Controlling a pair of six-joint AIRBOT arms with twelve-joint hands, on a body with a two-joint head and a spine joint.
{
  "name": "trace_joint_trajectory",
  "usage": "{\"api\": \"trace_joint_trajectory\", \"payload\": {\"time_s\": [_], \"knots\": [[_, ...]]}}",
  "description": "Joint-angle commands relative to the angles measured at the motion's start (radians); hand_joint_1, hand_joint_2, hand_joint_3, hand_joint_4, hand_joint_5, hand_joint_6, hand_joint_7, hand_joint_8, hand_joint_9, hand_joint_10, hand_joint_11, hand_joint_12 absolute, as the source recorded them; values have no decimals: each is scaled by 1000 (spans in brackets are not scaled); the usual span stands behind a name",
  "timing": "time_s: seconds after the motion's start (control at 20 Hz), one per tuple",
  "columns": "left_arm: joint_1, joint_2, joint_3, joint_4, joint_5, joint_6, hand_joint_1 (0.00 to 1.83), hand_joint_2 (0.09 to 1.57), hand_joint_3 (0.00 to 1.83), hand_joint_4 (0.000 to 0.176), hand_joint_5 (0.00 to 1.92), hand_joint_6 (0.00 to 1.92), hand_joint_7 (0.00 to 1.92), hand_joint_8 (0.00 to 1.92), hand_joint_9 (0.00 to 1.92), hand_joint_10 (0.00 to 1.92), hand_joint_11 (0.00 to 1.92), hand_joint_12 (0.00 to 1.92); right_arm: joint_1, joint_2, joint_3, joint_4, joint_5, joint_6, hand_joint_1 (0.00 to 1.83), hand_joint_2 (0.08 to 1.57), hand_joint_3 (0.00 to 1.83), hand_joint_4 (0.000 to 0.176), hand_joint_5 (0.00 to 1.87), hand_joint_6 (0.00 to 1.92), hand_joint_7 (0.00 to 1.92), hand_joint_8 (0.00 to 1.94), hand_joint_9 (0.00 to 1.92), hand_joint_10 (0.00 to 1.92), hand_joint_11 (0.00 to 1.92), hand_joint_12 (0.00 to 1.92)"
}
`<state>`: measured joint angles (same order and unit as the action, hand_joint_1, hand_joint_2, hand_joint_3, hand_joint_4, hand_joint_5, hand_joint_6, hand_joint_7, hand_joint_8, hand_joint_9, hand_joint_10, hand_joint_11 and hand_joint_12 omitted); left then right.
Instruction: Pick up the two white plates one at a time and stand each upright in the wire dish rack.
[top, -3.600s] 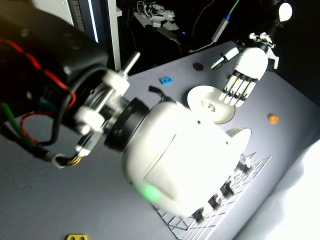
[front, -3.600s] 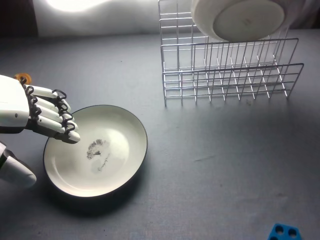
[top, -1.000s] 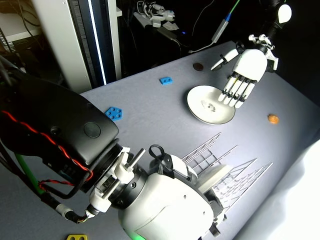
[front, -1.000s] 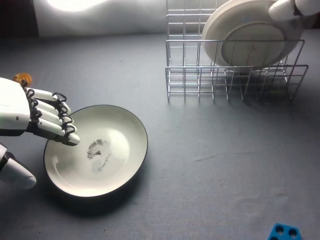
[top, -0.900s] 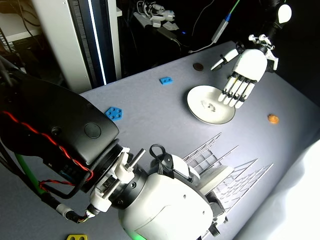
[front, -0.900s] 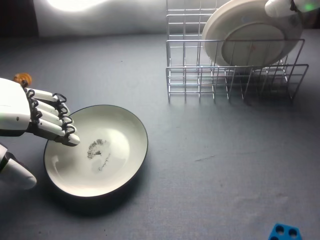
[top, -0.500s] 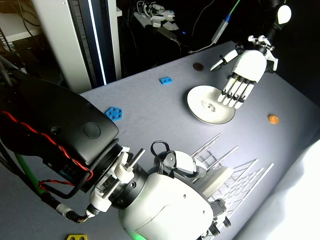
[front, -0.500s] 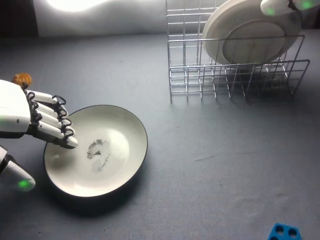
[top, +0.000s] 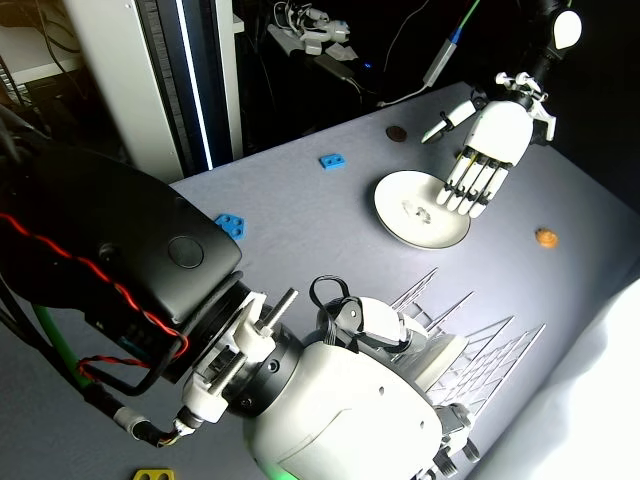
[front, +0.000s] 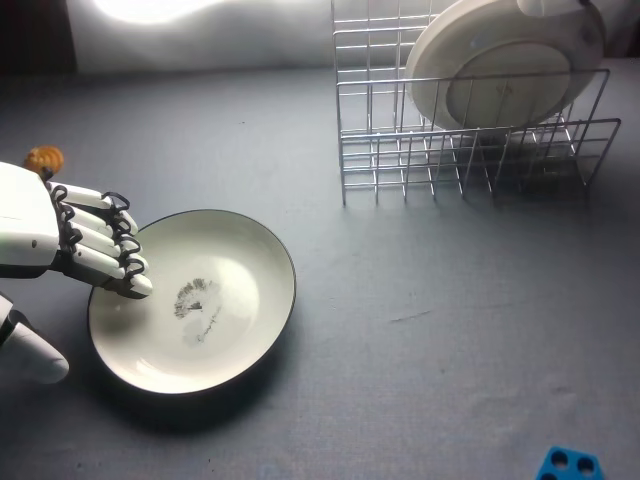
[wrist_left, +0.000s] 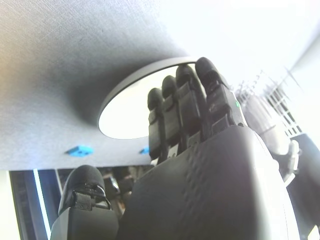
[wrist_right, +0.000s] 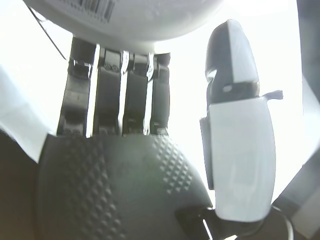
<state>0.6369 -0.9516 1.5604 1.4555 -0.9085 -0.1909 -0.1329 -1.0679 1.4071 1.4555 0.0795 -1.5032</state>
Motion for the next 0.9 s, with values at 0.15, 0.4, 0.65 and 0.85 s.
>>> {"api": "trace_joint_trajectory", "payload": {"time_s": [0.15, 0.4, 0.65, 0.85], "knots": [[9, -2, 6, -41, -25, -2, 0, 1104, 0, 0, 348, 2, 341, 3, 304, 3, 0, 552, 33, 12, -3, 4, 27, 0, 952, 1069, 4, 0, 665, 23, 752, 0, 641, 265, 190, 1385], [26, -4, 3, -41, -25, -14, 0, 1103, 0, 0, 345, 5, 331, 4, 297, 3, 0, 549, 44, 13, -3, 3, 27, -11, 952, 1072, 2, 0, 633, 8, 737, 0, 633, 276, 199, 1388], [80, -14, 6, -40, -25, -41, 0, 1103, 0, 0, 329, 0, 326, 1, 293, 1, 0, 545, 77, 14, -9, -72, 27, -21, 957, 1074, 0, 0, 606, 5, 707, 6, 602, 303, 200, 1383], [143, -25, 7, -40, -25, -60, 0, 1097, 0, 0, 320, 1, 314, 1, 280, 1, 0, 520, 128, 25, -50, -193, 53, -21, 942, 1069, 0, 0, 640, 17, 727, 11, 603, 323, 206, 1371]]}}
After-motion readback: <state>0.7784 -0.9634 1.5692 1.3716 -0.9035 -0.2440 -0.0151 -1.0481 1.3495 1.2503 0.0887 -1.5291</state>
